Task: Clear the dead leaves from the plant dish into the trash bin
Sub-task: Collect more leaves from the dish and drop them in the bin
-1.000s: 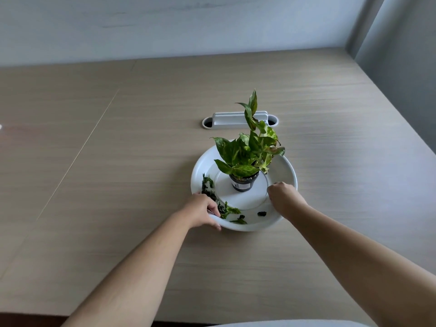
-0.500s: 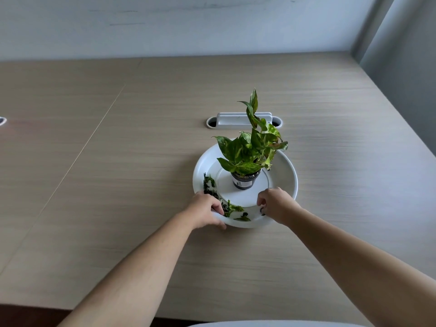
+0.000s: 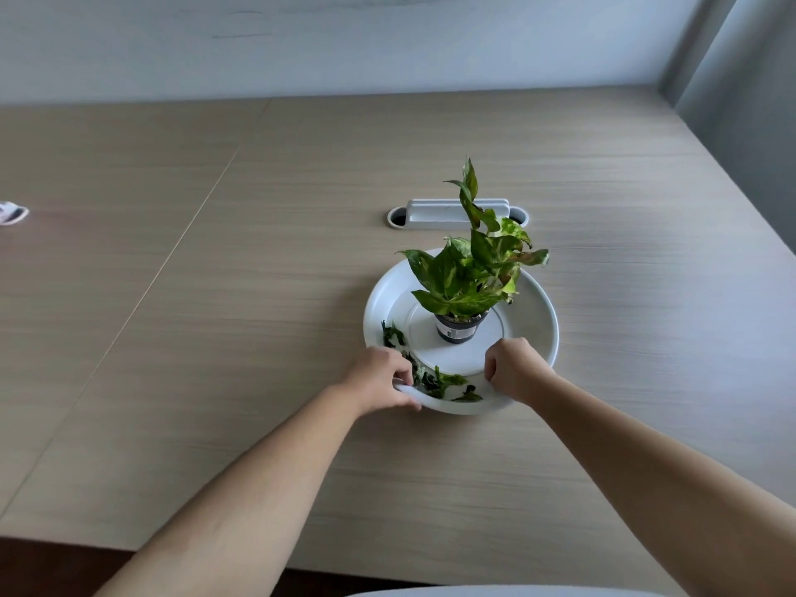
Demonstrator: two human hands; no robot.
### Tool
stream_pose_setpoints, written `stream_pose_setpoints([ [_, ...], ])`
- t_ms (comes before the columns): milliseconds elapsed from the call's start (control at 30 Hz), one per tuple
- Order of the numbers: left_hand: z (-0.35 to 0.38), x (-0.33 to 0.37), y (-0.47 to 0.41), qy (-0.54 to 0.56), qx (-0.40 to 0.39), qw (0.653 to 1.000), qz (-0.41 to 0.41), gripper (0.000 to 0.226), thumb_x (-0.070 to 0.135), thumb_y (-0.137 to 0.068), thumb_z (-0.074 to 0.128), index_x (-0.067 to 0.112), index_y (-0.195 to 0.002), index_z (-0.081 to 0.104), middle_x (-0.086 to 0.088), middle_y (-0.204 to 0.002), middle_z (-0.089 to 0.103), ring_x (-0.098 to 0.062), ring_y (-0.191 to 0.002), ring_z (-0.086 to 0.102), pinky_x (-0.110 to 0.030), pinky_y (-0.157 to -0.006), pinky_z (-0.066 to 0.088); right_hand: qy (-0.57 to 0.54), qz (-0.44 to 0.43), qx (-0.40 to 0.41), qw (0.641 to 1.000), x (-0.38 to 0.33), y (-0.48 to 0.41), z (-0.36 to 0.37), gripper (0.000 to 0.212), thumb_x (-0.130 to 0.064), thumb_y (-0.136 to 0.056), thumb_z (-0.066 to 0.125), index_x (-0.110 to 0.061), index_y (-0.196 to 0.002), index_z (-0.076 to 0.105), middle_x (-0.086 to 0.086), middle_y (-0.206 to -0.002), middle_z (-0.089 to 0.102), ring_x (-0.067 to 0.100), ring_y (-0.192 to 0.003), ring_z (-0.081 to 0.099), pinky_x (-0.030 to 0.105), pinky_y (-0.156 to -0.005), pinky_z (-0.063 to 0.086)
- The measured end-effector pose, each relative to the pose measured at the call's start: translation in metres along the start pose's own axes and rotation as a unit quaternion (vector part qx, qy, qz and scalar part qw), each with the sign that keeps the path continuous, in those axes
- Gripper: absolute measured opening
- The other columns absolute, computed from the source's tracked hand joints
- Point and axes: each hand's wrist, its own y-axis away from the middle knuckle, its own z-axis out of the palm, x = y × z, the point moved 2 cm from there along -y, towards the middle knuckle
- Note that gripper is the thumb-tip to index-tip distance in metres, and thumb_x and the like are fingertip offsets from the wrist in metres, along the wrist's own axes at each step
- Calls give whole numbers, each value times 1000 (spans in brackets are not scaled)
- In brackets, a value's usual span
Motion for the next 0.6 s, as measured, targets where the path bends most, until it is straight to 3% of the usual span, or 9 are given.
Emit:
stream_pose_setpoints([
  [133,20,26,1,-23,23,999,25,45,54,-67,75,14,-87,71,-3,-95,70,-19,-92,62,-25,-71,41,-62,13,32,998,1,4,-10,44,11,-71,46,-24,-45,49,-8,-60,53,16,-61,55,18,-51,42],
  [233,27,39,-5,-13,7,1000,21,47,57,-64,75,15,-85,69,-3,-96,70,-20,-94,62,-29,-77,49,-70,11,29,997,1,6,-14,38,11,-71,47,-19,-49,55,-9,-59,53,14,-62,54,13,-47,36],
  [400,15,33,-14,68,30,997,-15,41,48,-61,82,15,-82,70,-4,-94,67,-21,-90,63,-33,-80,52,-64,-9,2,998,0,9,-11,29,8,-75,50,-9,-78,73,0,-77,62,22,-74,65,29,-65,57],
  [500,10,37,-21,34,26,999,-26,38,44,-68,78,20,-95,66,-1,-103,62,-20,-97,60,-28,-76,46,-33,-28,-16,999,-1,11,-9,35,9,-76,47,-12,-89,72,3,-86,64,24,-85,65,33,-72,58],
  [600,12,42,-26,1,-18,999,-48,50,51,-66,75,28,-107,58,3,-109,55,-18,-97,54,-27,-72,40,-7,-32,-6,999,1,10,-9,37,6,-77,45,-14,-96,69,6,-101,66,20,-82,58,31,-70,53],
])
